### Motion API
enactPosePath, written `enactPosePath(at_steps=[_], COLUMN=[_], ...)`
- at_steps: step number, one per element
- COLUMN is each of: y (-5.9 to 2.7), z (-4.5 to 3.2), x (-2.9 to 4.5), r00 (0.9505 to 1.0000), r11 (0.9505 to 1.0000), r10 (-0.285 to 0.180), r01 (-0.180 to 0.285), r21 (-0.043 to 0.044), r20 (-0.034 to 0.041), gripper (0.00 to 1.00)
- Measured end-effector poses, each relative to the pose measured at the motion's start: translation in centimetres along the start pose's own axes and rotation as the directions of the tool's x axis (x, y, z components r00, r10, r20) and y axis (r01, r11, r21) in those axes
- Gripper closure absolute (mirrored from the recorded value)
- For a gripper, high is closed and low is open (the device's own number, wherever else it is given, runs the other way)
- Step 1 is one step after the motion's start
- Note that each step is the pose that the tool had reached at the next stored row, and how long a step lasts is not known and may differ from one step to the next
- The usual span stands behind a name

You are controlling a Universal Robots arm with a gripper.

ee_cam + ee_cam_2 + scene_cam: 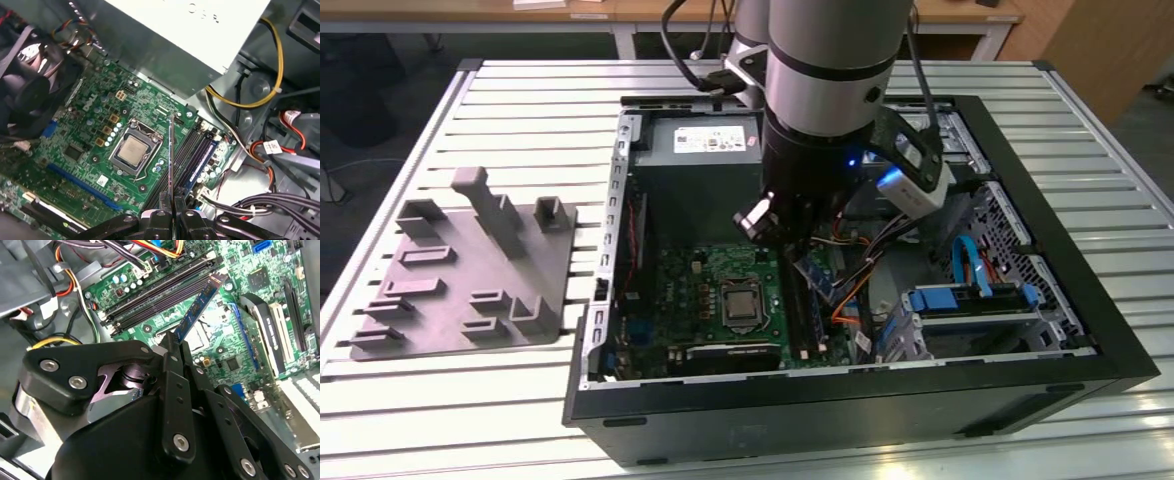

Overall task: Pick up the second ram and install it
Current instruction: 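Insert the second ram into the second slot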

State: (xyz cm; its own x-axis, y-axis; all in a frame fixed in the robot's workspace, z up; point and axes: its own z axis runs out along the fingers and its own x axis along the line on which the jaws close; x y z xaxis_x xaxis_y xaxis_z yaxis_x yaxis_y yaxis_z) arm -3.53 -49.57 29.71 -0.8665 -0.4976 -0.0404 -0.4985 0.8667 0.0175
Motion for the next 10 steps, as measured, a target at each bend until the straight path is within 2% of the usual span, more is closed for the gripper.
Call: enactPosePath(at_steps=[4, 10], y=[0.0, 0.0], z=[0.03, 0.07], x=[0.0, 0.0], r00=[0.9991, 0.9951], r11=[0.9991, 0.9951], r10=[0.043, 0.099], r01=[-0.043, -0.099], r21=[0.0017, 0.0039], r20=[0.0008, 0.0019], gripper=[0.86, 0.86])
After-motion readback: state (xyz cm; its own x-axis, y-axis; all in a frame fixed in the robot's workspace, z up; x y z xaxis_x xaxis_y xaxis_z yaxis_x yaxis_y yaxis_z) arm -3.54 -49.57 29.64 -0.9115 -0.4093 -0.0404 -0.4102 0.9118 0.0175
